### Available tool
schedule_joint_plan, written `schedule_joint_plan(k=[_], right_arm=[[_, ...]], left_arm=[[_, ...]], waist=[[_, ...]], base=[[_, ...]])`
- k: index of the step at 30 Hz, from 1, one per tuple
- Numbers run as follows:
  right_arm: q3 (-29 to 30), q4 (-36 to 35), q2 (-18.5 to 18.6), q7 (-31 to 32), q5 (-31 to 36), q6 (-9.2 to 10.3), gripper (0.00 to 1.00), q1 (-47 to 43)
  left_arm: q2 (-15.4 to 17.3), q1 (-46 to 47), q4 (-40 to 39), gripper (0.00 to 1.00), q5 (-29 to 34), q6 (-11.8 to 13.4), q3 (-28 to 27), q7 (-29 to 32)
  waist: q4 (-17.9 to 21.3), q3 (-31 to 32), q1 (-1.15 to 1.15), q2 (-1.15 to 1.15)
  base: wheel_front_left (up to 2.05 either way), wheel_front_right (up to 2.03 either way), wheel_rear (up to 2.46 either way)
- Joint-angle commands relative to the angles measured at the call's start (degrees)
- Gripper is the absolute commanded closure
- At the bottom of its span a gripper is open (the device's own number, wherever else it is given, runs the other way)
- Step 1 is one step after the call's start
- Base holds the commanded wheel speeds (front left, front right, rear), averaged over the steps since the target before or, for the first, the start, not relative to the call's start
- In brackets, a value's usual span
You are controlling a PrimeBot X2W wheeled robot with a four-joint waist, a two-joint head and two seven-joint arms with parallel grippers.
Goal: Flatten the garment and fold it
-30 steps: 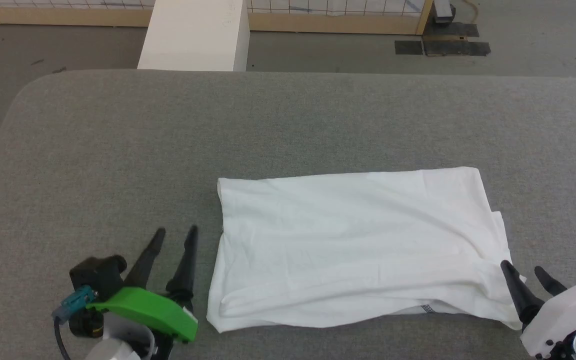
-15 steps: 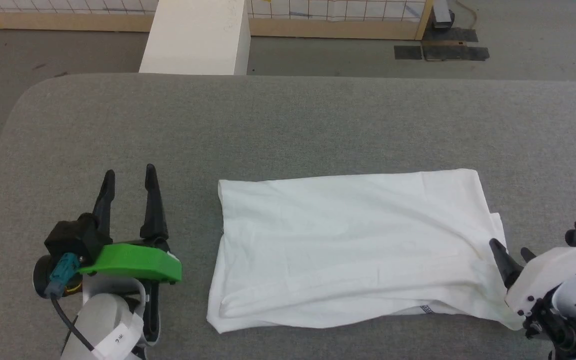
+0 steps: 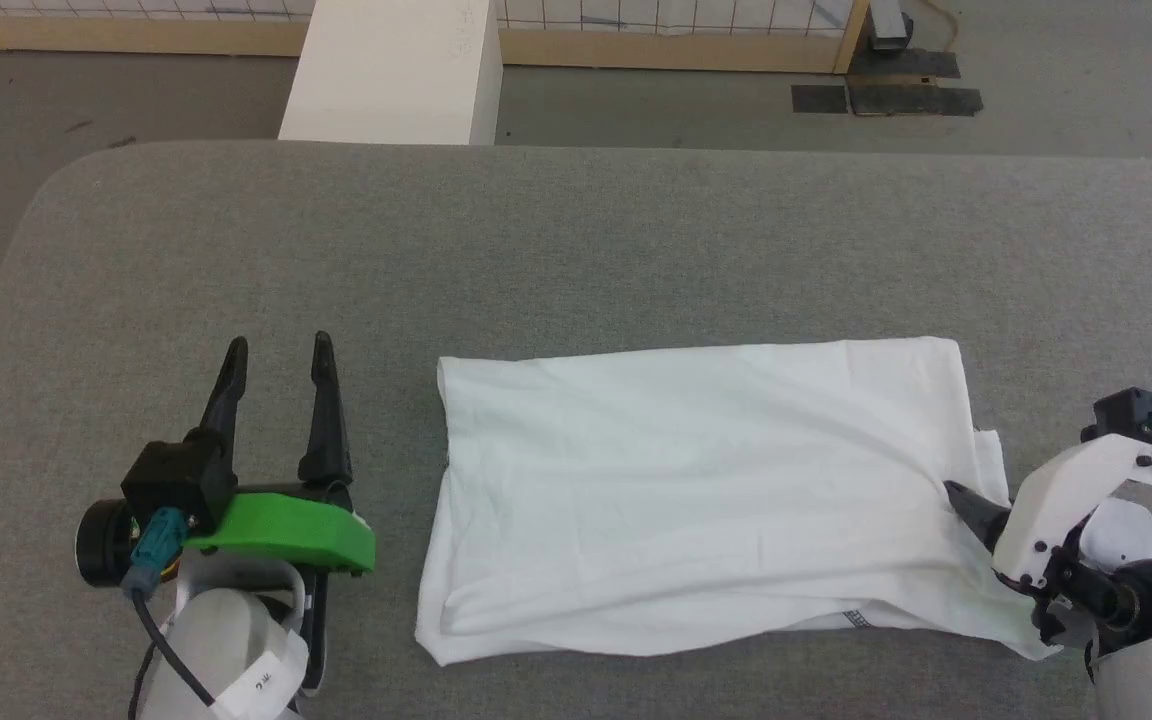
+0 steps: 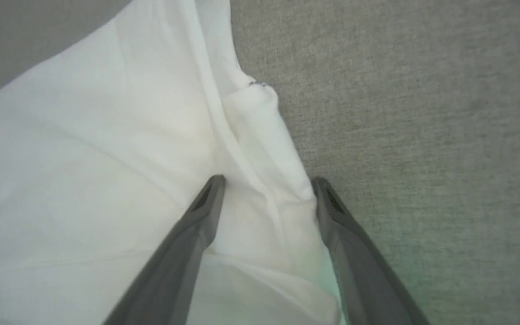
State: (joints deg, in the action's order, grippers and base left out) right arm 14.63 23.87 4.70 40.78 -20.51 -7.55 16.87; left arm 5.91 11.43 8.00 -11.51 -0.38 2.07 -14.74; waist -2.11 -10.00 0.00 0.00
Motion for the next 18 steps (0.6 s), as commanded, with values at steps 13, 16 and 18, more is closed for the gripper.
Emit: schedule_joint_plan(k=[13, 16, 18], right_arm=[[-0.42, -5.85, -1.81, 0.38, -2.71, 0.06, 1.00, -4.44], [2.79, -8.48, -1.81, -1.12, -0.61, 0.06, 1.00, -5.49], [5.33, -10.23, -1.73, -1.64, 1.18, 0.06, 1.00, -6.42]], left_arm=[[-1.87, -0.73, -0.01, 0.00, 2.55, -2.06, -3.41, -0.26], [-2.17, -0.86, 0.29, 0.00, 2.81, -2.34, -3.46, -0.26], [-2.34, -0.88, 0.38, 0.00, 2.88, -2.45, -3.42, -0.26]], waist=[[0.04, 0.09, 0.00, 0.00], [0.08, 0.00, 0.00, 0.00], [0.04, -0.06, 0.00, 0.00]], base=[[0.00, 0.00, 0.00], [0.00, 0.00, 0.00], [0.00, 0.00, 0.00]])
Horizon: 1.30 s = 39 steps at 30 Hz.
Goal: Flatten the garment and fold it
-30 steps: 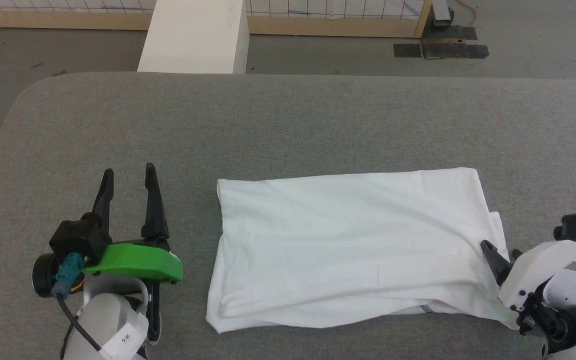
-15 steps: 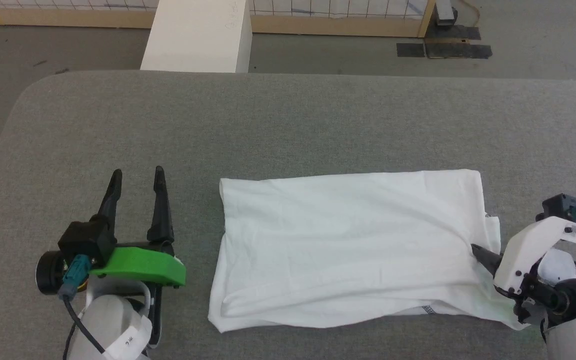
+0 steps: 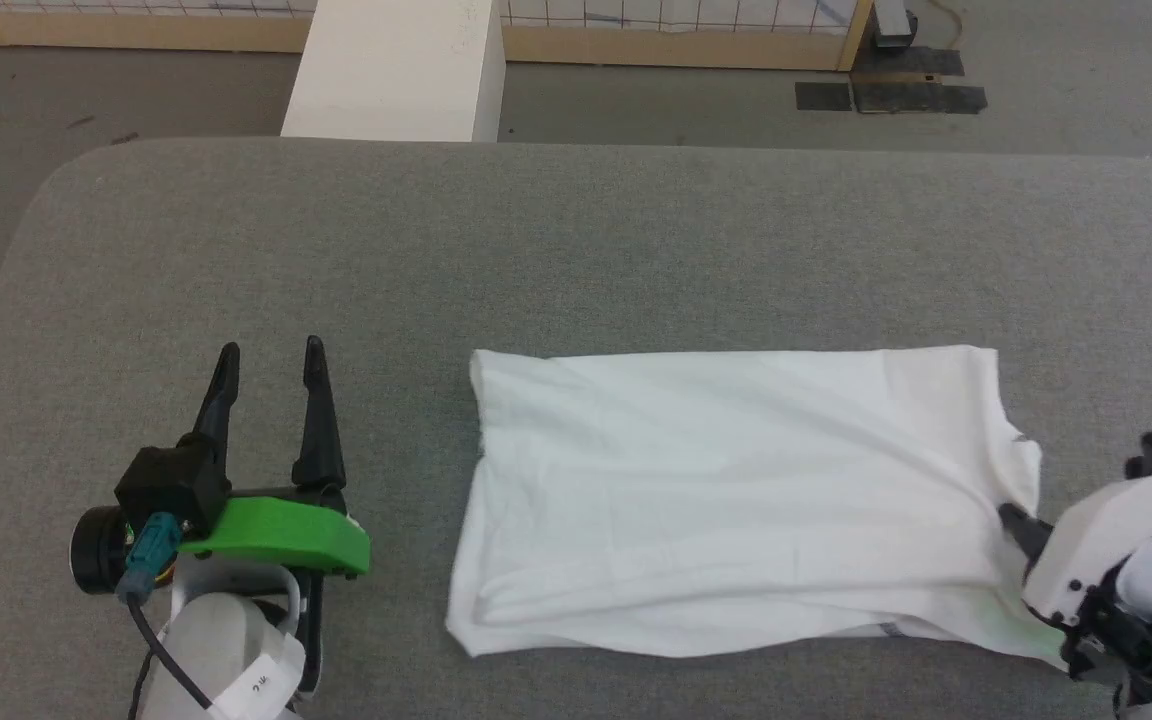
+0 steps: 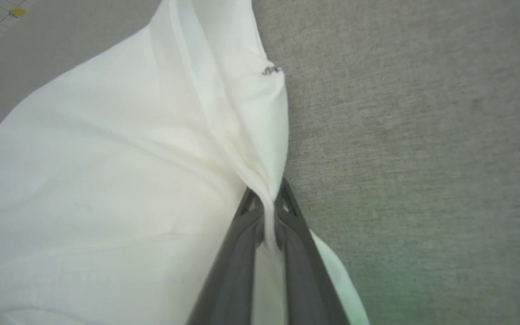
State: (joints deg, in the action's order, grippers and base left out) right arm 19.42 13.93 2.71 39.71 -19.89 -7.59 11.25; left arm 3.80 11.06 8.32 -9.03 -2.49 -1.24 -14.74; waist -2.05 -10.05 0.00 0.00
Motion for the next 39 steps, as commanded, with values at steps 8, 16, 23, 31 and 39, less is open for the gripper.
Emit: schedule_joint_plan(k=[8, 16, 23, 31, 39], right_arm=[[10.32, -6.98, 0.93, -1.69, 9.50, 0.10, 1.00, -4.04], [3.86, -18.48, 0.43, 1.20, 7.69, 0.10, 1.00, -5.93], [-13.45, -32.61, 0.30, 8.61, 3.75, 0.10, 1.00, -8.23], [-31.47, -30.06, 0.76, 7.96, 5.88, 0.10, 1.00, -1.56], [-41.18, -13.50, 0.29, 2.43, 5.74, 0.10, 1.00, 6.50]], left_arm=[[-0.65, -0.65, 0.22, 0.00, 0.28, -0.62, -0.33, -0.26], [-0.78, -0.63, 0.16, 0.00, 0.70, -0.99, -0.90, -0.26], [-0.85, -0.28, 0.57, 0.00, 0.93, -1.39, -0.38, -0.26], [-0.89, 0.67, 0.48, 0.00, 0.92, -1.73, 0.33, -0.26], [-0.91, 2.12, 0.64, 0.00, -0.09, -1.56, 2.21, -0.26]], waist=[[0.15, -0.26, 0.00, 0.00], [0.80, -0.33, 0.00, 0.00], [0.39, 0.01, 0.00, 0.00], [-1.07, -1.18, 0.00, 0.00], [-3.59, -3.17, 0.00, 0.00]], base=[[0.00, 0.00, 0.00], [0.00, 0.00, 0.00], [0.00, 0.00, 0.00], [0.00, 0.00, 0.00], [0.00, 0.00, 0.00]])
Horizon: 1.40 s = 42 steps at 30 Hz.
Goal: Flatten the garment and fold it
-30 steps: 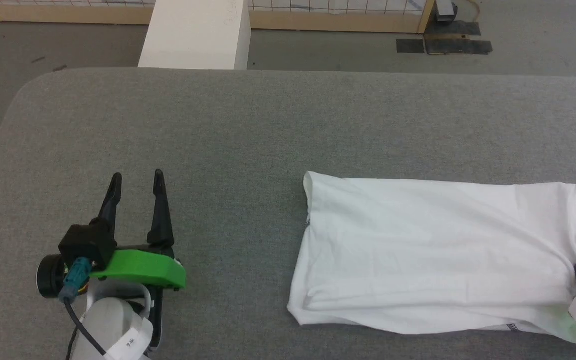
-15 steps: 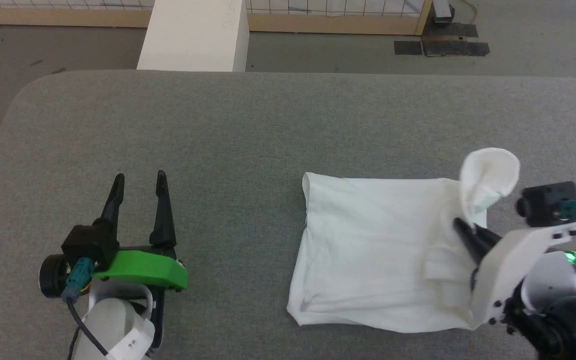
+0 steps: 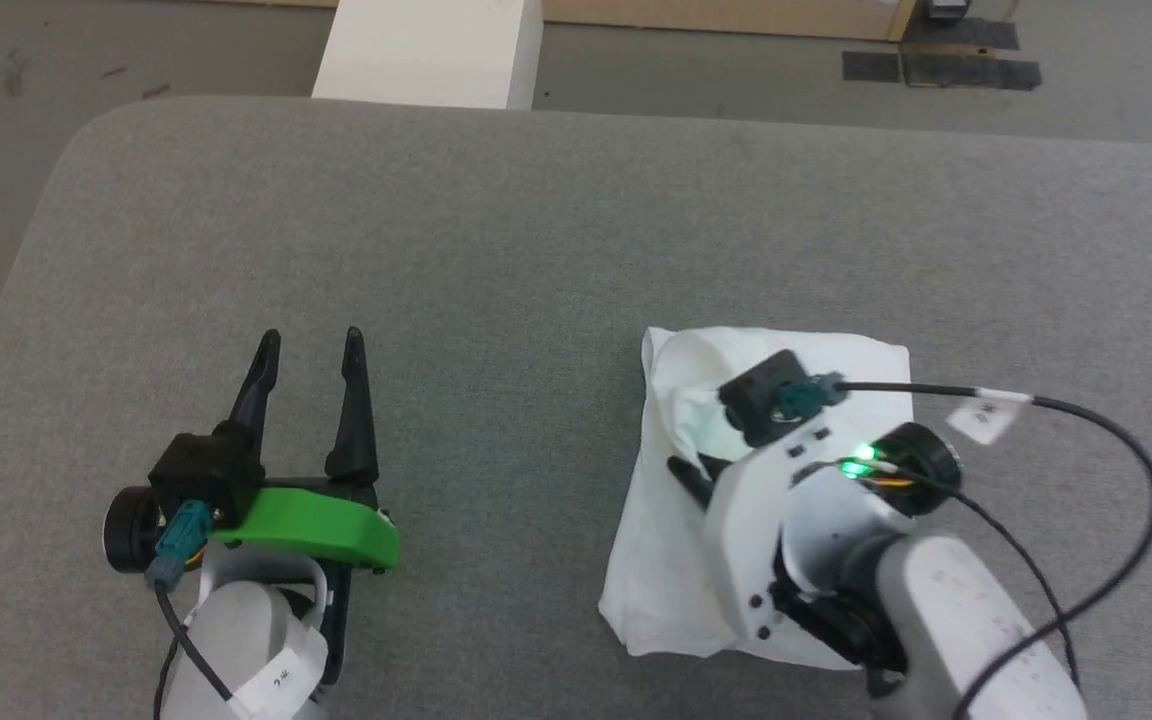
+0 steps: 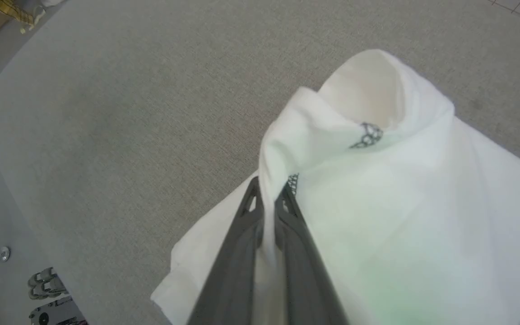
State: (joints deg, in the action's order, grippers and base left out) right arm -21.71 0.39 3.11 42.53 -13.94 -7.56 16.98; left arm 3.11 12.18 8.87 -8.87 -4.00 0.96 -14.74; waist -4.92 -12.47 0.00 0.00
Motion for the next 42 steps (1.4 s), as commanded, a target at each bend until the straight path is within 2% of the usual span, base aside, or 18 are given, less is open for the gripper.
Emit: schedule_joint_plan(k=[1, 6, 7, 8, 9, 13, 17, 20, 23, 26, 30, 34, 42], right_arm=[[-1.07, 2.32, -0.15, -1.02, -0.76, 0.08, 1.00, 1.63], [-4.70, 11.05, -0.21, -2.72, -3.22, 0.08, 1.00, 4.62], [-5.37, 12.28, -0.21, -3.07, -4.08, 0.08, 0.89, 5.07], [-6.00, 12.95, -0.22, -3.40, -4.98, 0.08, 0.52, 5.34], [-6.81, 13.52, -0.22, -3.74, -6.04, 0.08, 0.00, 5.65], [-9.48, 12.09, -0.23, -4.22, -10.41, 0.08, 0.00, 5.99], [-8.19, 4.15, -0.17, -8.30, -13.96, 0.08, 0.00, 4.69], [-3.35, -2.78, -0.19, -13.18, -15.42, 0.08, 0.00, 2.15], [4.44, -8.74, -0.21, -18.18, -16.11, 0.08, 0.00, -1.89], [12.10, -11.49, -0.22, -21.68, -17.78, 0.08, 0.00, -6.16], [20.09, -9.25, -0.22, -23.02, -19.70, 0.08, 0.00, -10.09], [24.07, -3.75, -0.23, -22.66, -24.00, 0.08, 0.00, -11.55], [23.57, 7.15, -0.23, -18.10, -27.05, 0.08, 0.00, -10.35]], left_arm=[[-0.23, 1.13, 0.00, 0.00, -0.34, 0.06, 0.09, -0.26], [-0.23, 1.32, -0.27, 0.00, -0.53, 0.41, 0.22, -0.26], [-0.23, 1.34, -0.30, 0.00, -0.56, 0.47, 0.25, -0.26], [-0.23, 1.34, -0.31, 0.00, -0.59, 0.54, 0.26, -0.26], [-0.23, 1.32, -0.35, 0.00, -0.61, 0.63, 0.22, -0.26], [-0.23, 1.08, -0.37, 0.00, -0.48, 0.75, -0.18, -0.26], [-0.23, 0.78, -0.44, 0.00, -0.29, 0.71, -0.50, -0.26], [-0.23, 0.44, -0.71, 0.00, -0.06, 0.55, -0.64, -0.26], [-0.23, 0.12, -1.05, 0.00, 0.11, 0.42, -0.92, -0.26], [-0.23, -0.23, -1.14, 0.00, 0.45, 0.16, -1.13, -0.26], [-0.23, -0.33, -1.42, 0.00, 0.70, 0.08, -1.24, -0.26], [-0.23, -0.39, -1.71, 0.00, 0.74, 0.07, -1.37, -0.26], [-0.24, -0.22, -1.60, 0.00, 0.82, -0.23, -0.82, -0.26]], waist=[[-0.89, -1.04, 0.00, 0.00], [-1.26, -1.64, 0.00, 0.00], [-1.27, -1.71, 0.00, 0.00], [-1.26, -1.74, 0.00, 0.00], [-1.16, -1.78, 0.00, 0.00], [-0.43, -1.43, 0.00, 0.00], [0.69, -0.59, 0.00, 0.00], [1.69, 0.02, 0.00, 0.00], [2.89, 0.71, 0.00, 0.00], [4.15, 1.22, 0.00, 0.00], [5.16, 1.48, 0.00, 0.00], [5.57, 1.43, 0.00, 0.00], [4.58, 0.90, 0.00, 0.00]], base=[[0.00, 0.00, 0.00], [0.00, 0.00, 0.00], [0.00, 0.00, 0.00], [0.00, 0.00, 0.00], [0.00, 0.00, 0.00], [0.00, 0.00, 0.00], [0.00, 0.00, 0.00], [0.00, 0.00, 0.00], [0.00, 0.00, 0.00], [0.00, 0.00, 0.00], [0.00, 0.00, 0.00], [0.00, 0.00, 0.00], [0.00, 0.00, 0.00]])
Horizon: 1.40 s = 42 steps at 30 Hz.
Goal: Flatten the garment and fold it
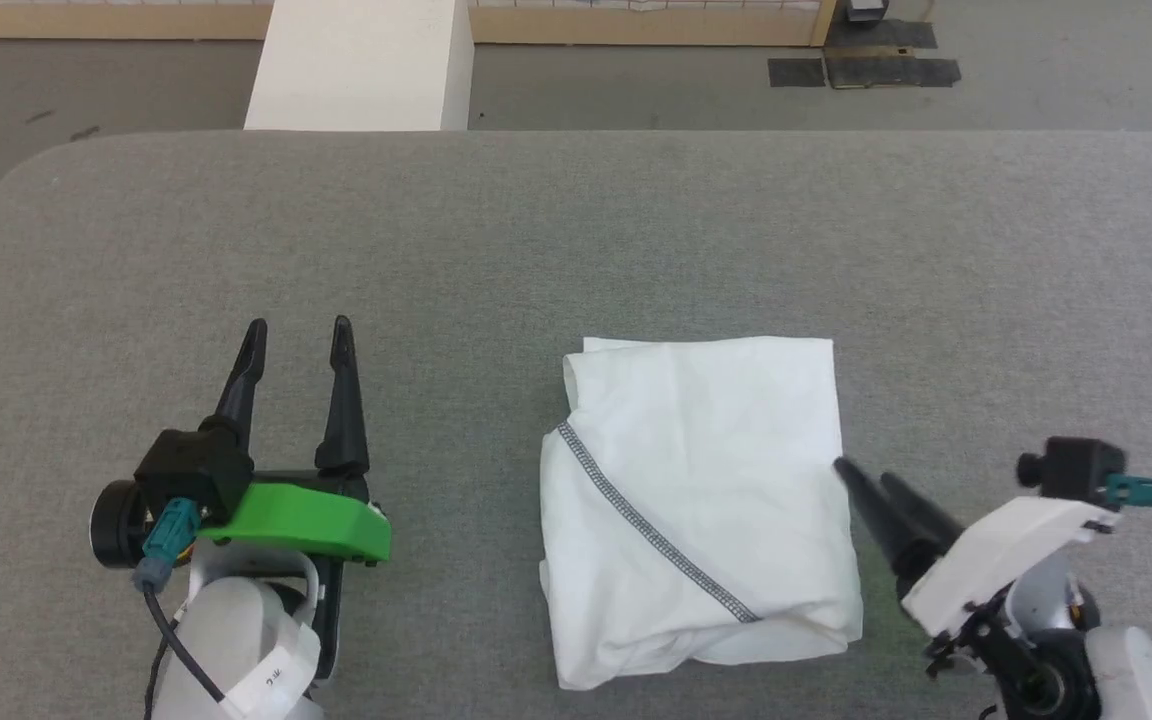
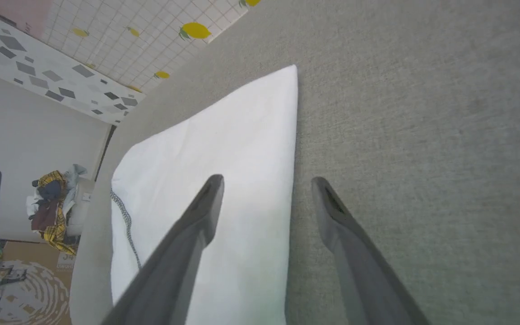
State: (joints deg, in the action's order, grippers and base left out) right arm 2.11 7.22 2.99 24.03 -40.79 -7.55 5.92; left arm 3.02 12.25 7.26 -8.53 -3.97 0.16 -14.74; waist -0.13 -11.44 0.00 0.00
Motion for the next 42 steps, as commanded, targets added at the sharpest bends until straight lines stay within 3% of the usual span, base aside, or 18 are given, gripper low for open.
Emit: schedule_joint_plan(k=[1, 7, 8, 10, 11, 19, 21, 26, 33, 42], right_arm=[[-0.63, 1.21, -0.11, 1.23, -0.44, 0.06, 0.00, 0.94], [-3.82, 4.91, -0.11, 7.00, -3.03, 0.06, 0.00, 2.68], [-4.44, 5.32, -0.11, 8.61, -2.88, 0.06, 0.22, 2.74], [-4.89, 5.51, -0.11, 11.00, -1.46, 0.06, 0.95, 2.79], [-4.88, 5.32, -0.11, 11.85, -0.40, 0.06, 1.00, 2.80], [-4.10, 0.00, 0.19, 18.08, 12.14, 0.06, 1.00, 3.99], [-5.07, -1.56, 2.10, 19.57, 16.26, 0.06, 1.00, 4.64], [-8.68, -3.21, 11.08, 20.77, 24.92, 0.06, 1.00, 7.69], [-9.62, 0.55, 21.56, 14.85, 32.74, 0.06, 1.00, 13.55], [-11.08, 13.62, 28.67, 3.57, 41.86, 0.06, 1.00, 23.59]], left_arm=[[-0.14, -0.31, 0.05, 0.00, 0.50, -0.28, -0.01, -0.26], [-0.14, -0.33, 0.34, 0.00, 0.41, -0.35, 0.06, -0.26], [-0.14, -0.37, 0.38, 0.00, 0.39, -0.33, 0.11, -0.26], [-0.14, -0.47, 0.45, 0.00, 0.34, -0.24, 0.14, -0.26], [-0.14, -0.52, 0.46, 0.00, 0.31, -0.20, 0.14, -0.26], [-0.13, -1.09, 0.15, 0.00, 0.73, -0.20, -0.29, -0.26], [-0.10, -1.06, -0.10, 0.00, 0.99, -0.32, -0.50, -0.26], [0.44, -0.53, -1.35, 0.00, 1.78, -0.58, -1.17, -0.26], [1.37, 2.59, -3.78, 0.00, 3.19, -0.96, -0.76, -0.26], [4.10, 7.37, -6.50, 0.00, 5.08, -0.89, -0.26, 0.14]], waist=[[-0.32, -0.17, 0.00, 0.00], [-1.00, -0.16, 0.00, 0.00], [-1.04, -0.08, 0.00, 0.00], [-1.02, 0.05, 0.00, 0.00], [-0.98, 0.08, 0.00, 0.00], [1.73, 0.00, 0.00, 0.00], [3.05, -0.33, 0.00, 0.00], [7.71, -2.03, 0.00, 0.00], [14.14, -6.82, 0.00, 0.00], [19.53, -14.32, 0.00, 0.00]], base=[[0.00, 0.00, 0.00], [0.00, 0.00, 0.00], [0.00, 0.00, 0.00], [0.00, 0.00, 0.00], [0.00, 0.00, 0.00], [0.00, 0.00, 0.00], [0.00, 0.00, 0.00], [0.00, 0.00, 0.00], [0.00, 0.00, 0.00], [0.00, 0.00, 0.00]])
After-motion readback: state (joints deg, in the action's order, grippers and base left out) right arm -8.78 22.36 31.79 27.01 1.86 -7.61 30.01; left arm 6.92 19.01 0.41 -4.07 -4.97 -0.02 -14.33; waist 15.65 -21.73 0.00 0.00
